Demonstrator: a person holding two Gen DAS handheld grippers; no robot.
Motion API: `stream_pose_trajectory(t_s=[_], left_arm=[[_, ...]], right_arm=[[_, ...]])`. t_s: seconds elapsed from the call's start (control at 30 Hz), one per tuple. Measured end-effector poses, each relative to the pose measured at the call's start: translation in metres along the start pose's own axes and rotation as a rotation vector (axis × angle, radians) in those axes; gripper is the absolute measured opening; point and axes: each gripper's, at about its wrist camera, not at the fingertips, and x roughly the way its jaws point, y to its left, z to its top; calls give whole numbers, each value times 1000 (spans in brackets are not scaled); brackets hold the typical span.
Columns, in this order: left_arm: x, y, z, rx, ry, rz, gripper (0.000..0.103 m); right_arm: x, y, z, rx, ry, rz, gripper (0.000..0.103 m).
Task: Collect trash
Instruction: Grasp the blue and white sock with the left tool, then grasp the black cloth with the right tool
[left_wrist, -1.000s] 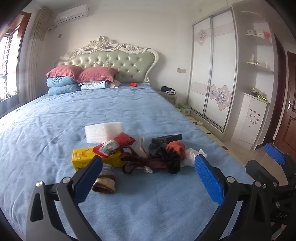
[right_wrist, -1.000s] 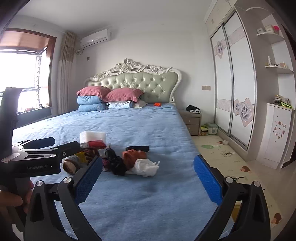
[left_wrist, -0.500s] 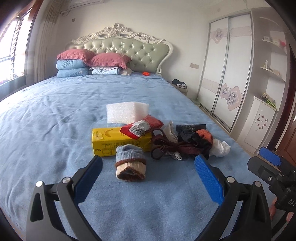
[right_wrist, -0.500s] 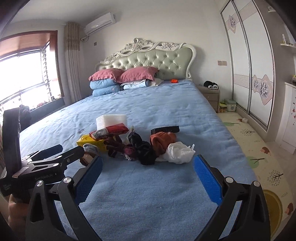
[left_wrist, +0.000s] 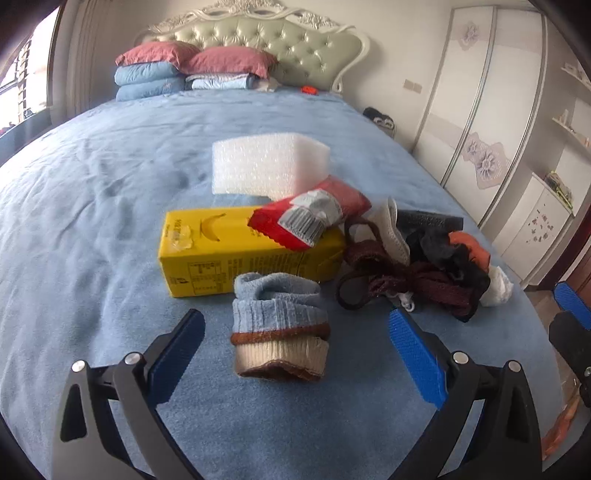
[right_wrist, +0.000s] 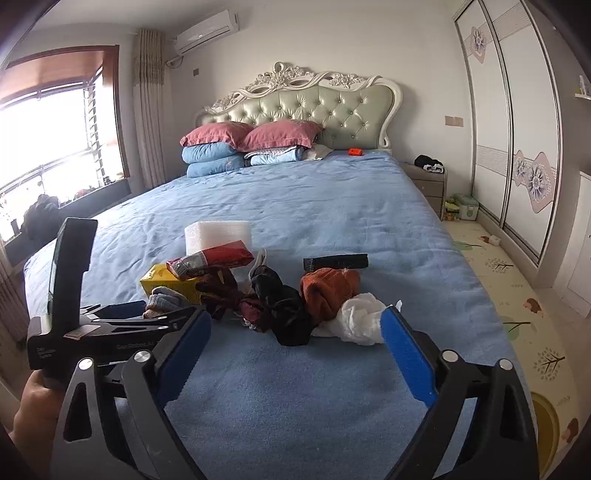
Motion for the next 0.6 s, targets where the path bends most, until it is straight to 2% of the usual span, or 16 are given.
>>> stream_pose_trajectory(t_s=[0.03,0.1,0.13,0.17,0.2,0.3,0.33,0.4,0.6], left_arm=[[5,0,0,-3,22,-11,98],[12,2,1,-17,53,-28,83],[12,4,1,-24,54,-34,81],[12,5,1,-30,51,-42,73],[12,7,1,-33,48,-52,60],[10,9,-1,-38,42,-62,40],[9,11,-2,-42,35,-81,38],[5,12,-4,-43,19,-97,35],[-4,5,-4,-3,-9,-114,35]], right_arm=[[3,0,1,-8,10,-1,79],[9,1,2,-20,27,-10,72],[12,1,3,-23,35,-6,70],[15,2,4,-22,45,5,66],[18,3,5,-22,56,19,60],[27,11,7,-46,86,47,49],[29,15,8,-62,94,50,48],[38,21,11,-83,117,70,39],[60,28,25,-93,153,49,38]])
